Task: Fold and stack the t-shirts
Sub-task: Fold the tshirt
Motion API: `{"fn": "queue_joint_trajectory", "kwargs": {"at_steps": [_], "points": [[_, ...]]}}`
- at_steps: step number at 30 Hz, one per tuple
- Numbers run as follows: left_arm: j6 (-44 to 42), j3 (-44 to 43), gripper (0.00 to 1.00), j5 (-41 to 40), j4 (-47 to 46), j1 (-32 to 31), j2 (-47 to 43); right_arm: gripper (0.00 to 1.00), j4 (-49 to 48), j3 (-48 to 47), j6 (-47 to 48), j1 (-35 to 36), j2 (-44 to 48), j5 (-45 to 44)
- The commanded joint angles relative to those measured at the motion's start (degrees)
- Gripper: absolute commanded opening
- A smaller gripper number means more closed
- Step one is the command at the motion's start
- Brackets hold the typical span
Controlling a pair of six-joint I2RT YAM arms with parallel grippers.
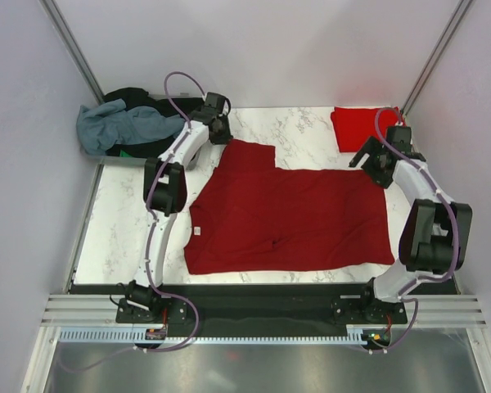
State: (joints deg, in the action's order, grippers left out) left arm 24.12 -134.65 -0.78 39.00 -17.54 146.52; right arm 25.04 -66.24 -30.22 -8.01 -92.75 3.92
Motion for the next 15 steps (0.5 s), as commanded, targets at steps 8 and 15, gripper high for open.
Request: {"fn": "queue_joint_trajectory", "kwargs": {"at_steps": [8,15], "points": [[2.1,6.8,0.02,5.3,-2.2,0.8,-13.4,0.8,3.4,-21.1,5.3,-4.0,-17.4,-14.6],[1.9,10.5,0.02,6.6,-3.1,0.8,-15.5,0.73,2.9,-24.9,6.5,-5.0,-24.8,-15.4]]}}
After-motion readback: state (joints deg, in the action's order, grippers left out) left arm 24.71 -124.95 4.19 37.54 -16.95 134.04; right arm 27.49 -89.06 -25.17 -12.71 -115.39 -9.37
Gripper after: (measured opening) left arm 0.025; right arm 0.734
